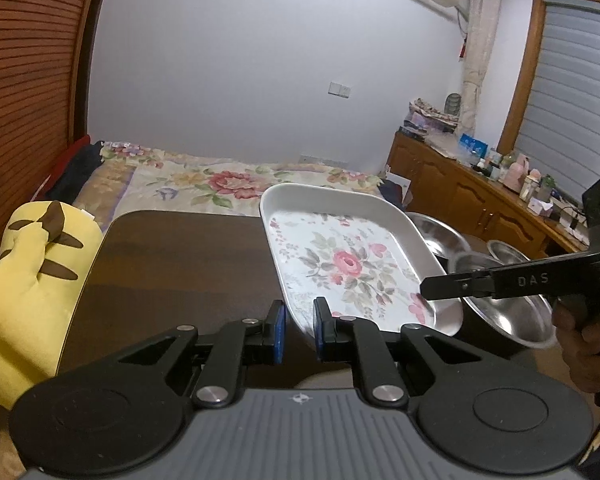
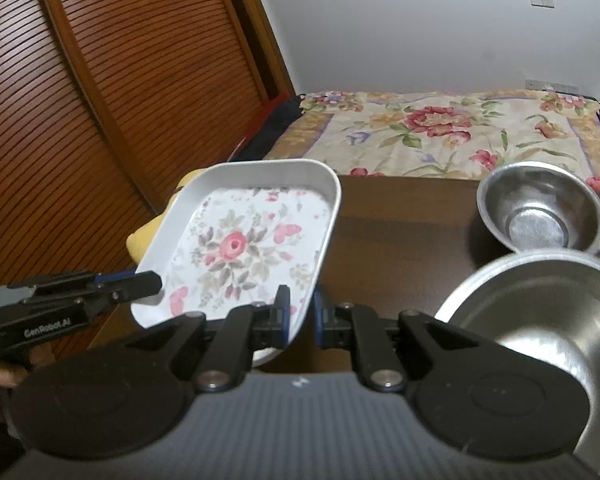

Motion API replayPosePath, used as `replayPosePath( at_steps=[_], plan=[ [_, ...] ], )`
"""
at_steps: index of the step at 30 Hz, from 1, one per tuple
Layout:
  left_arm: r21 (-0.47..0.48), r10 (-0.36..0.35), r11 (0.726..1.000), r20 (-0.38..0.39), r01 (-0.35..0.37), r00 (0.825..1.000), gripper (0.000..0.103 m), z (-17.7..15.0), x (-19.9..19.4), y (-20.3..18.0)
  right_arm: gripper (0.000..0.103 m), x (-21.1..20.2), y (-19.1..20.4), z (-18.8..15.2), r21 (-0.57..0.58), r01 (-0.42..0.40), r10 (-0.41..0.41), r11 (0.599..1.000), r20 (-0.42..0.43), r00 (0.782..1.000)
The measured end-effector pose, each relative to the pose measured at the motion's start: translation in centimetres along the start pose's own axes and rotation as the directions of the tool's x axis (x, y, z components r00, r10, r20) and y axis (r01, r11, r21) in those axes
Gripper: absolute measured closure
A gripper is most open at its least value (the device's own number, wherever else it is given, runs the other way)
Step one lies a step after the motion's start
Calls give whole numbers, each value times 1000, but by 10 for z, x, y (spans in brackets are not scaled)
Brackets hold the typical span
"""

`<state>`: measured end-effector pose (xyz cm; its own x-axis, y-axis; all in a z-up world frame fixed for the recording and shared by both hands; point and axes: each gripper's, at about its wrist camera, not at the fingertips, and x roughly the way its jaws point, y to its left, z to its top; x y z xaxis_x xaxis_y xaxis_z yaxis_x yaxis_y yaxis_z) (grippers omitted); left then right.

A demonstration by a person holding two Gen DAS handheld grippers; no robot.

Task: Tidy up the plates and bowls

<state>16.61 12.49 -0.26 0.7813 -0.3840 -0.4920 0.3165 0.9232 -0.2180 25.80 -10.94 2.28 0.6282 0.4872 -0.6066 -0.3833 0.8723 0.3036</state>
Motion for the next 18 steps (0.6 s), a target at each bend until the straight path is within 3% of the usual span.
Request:
replayPosePath(
  at_steps=[18],
  plan=[
    [7, -2, 1000, -10, 2, 1000, 87, -60, -49, -24, 89, -43, 12, -61, -46, -50, 51, 998, 28, 998]
  ],
)
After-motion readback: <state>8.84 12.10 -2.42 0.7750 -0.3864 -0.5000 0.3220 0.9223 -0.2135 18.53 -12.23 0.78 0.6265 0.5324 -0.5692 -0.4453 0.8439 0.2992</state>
